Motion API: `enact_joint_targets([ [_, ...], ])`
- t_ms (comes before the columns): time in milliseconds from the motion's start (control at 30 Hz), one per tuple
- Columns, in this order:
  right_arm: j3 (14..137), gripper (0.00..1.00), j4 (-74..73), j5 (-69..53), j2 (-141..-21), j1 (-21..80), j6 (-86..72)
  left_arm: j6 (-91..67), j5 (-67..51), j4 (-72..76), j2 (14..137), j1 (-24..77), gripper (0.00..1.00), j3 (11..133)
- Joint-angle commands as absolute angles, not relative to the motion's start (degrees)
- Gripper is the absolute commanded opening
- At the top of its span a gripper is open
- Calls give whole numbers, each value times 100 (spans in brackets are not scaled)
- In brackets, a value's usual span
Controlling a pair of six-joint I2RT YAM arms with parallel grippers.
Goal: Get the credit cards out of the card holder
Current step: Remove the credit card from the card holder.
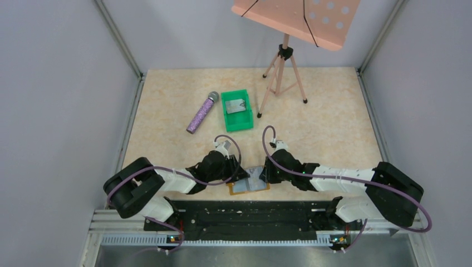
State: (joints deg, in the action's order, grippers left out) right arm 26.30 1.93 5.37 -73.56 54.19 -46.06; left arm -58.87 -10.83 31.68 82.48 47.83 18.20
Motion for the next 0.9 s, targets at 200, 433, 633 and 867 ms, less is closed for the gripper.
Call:
enact_joint_targets([
  [200,2426,16,644,244,-7292,5414,-4739,-5915,-1031,3313,8215,4816,33,1784],
  [433,2414,9,661,264,-7260,5414,-4729,-5949,-1072,3416,8298,4825,33,1775],
  [633,2276,3,865,158,-7435,5417,-4780,-5973,-1089,3462,8261,4843,33,1767],
  [867,2217,1,831,215,-7366,5419,-4790,-6039,-1168,3584,8253,4856,26,1758],
])
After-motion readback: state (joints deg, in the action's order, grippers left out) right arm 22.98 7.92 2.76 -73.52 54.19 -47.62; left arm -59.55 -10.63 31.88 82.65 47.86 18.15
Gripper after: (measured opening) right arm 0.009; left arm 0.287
